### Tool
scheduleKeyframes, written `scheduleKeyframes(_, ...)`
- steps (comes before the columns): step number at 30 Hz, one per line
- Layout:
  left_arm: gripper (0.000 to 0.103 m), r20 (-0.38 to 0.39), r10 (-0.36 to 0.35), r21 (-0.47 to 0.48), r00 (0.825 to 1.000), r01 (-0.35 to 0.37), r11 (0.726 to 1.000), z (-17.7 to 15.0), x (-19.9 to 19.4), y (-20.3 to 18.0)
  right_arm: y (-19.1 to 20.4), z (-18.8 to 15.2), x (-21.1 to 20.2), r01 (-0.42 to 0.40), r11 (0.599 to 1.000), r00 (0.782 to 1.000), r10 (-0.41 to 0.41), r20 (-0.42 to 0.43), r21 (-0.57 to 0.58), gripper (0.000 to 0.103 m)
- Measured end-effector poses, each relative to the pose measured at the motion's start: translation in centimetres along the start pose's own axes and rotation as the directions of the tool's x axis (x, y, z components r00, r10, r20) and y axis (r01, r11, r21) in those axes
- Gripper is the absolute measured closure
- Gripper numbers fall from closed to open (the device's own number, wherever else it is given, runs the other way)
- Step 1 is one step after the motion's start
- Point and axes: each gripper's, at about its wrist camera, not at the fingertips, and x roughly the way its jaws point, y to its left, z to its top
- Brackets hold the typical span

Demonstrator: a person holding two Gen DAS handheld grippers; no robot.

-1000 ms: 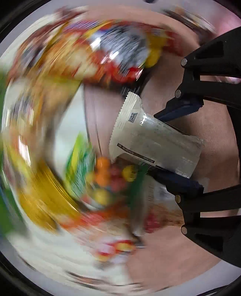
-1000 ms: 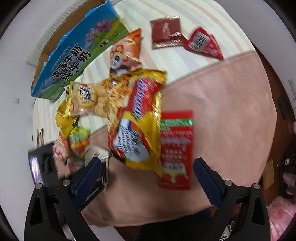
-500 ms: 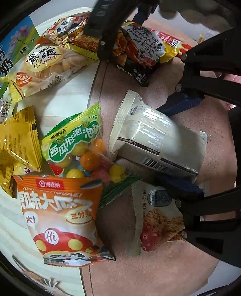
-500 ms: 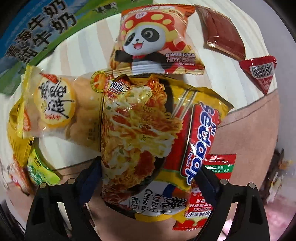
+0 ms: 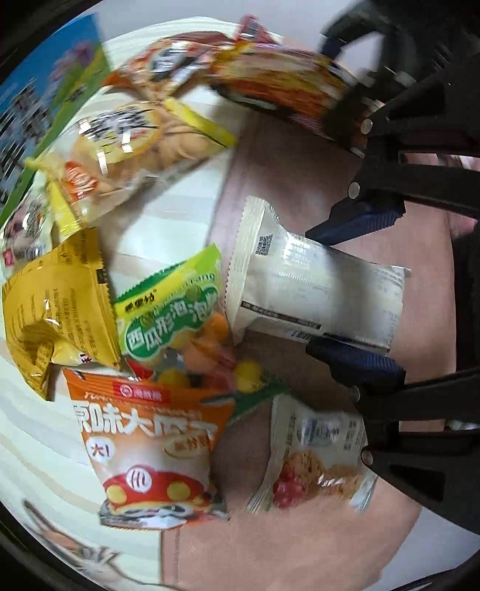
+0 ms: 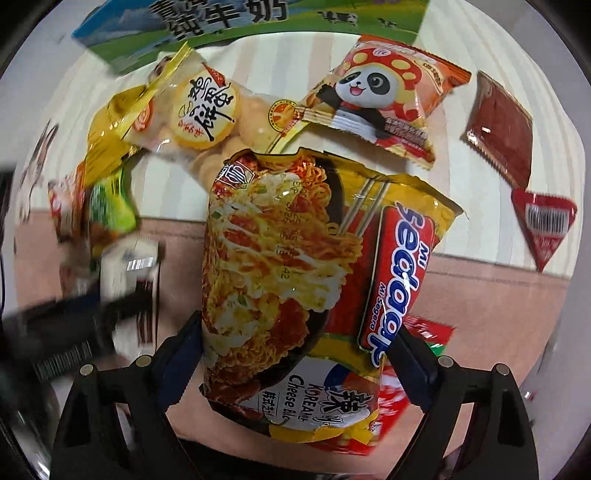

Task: Organize snacks
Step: 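Grasp the white wafer bar with the left tool while the right tool grasps the yellow noodle pack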

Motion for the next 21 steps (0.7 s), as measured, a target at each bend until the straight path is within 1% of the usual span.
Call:
scheduleKeyframes(2, 0.053, -0.009, -0.018, -0.047, 1.0, 0.018, 0.999, 1.4, 0.0, -0.6, -1.1, 0.4, -0.2, 0.031, 0.998, 0.999, -0.03, 0.011, -0.057, 0.009)
scheduleKeyframes(3, 0.053, -0.006, -0.008, -0.051, 1.0, 0.008, 0.999, 2.0, 0.1, -0.9, -1.8, 0.6, 0.0, 0.039, 0.996, 0.999, -0.039, 0.003, -0.084, 0.009)
scheduleKeyframes(4, 0.052, -0.004, 0.008, -0.046, 1.0, -0.008, 0.999, 2.5, 0.2, -1.3, -2.9, 0.9, 0.1, 0.024, 0.996, 1.0, -0.025, -0.012, -0.086, 0.009)
scheduleKeyframes(5, 0.05, -0.006, 0.026, -0.039, 1.0, -0.026, 0.999, 3.0, 0.4, -1.7, -3.6, 1.0, 0.3, -0.003, 0.997, 1.0, 0.002, -0.015, -0.078, 0.008)
scheduleKeyframes(7, 0.044, -0.013, 0.056, -0.017, 0.998, -0.056, 0.998, 3.7, 0.4, -2.3, -4.7, 1.0, 0.5, -0.03, 0.997, 1.0, 0.031, 0.003, -0.07, 0.006)
scheduleKeyframes(8, 0.043, -0.017, 0.067, -0.005, 0.998, -0.067, 0.998, 3.9, 0.5, -2.3, -5.2, 1.0, 0.2, -0.043, 0.998, 0.999, 0.044, 0.026, -0.054, 0.005)
scheduleKeyframes(11, 0.041, -0.038, 0.075, -0.003, 0.996, -0.075, 0.997, 3.6, 1.1, -2.1, -7.9, 0.3, -0.7, -0.099, 0.993, 0.992, 0.094, 0.084, 0.062, 0.002)
scheduleKeyframes(14, 0.04, -0.048, 0.085, 0.002, 0.995, -0.085, 0.996, 3.8, 1.5, -1.9, -9.9, -0.3, -0.9, -0.11, 0.983, 0.99, 0.096, 0.099, 0.146, 0.002)
scheduleKeyframes(16, 0.04, -0.042, 0.093, 0.012, 0.995, -0.092, 0.996, 3.8, 1.5, -1.8, -11.6, -1.0, -0.8, -0.125, 0.969, 0.989, 0.106, 0.1, 0.213, 0.002)
scheduleKeyframes(18, 0.041, -0.024, 0.107, 0.022, 0.994, -0.107, 0.994, 3.3, 1.7, -2.1, -12.6, -1.3, -0.9, -0.117, 0.961, 0.991, 0.097, 0.091, 0.25, 0.002)
scheduleKeyframes(19, 0.043, -0.01, 0.129, 0.039, 0.992, -0.128, 0.991, 3.4, 1.5, -2.2, -12.8, -1.1, -0.9, -0.108, 0.961, 0.992, 0.088, 0.09, 0.255, 0.002)
scheduleKeyframes(21, 0.043, 0.012, 0.163, 0.058, 0.987, -0.163, 0.985, 1.8, 1.4, -2.8, -12.7, -0.8, -0.8, -0.068, 0.966, 0.995, 0.047, 0.089, 0.249, 0.003)
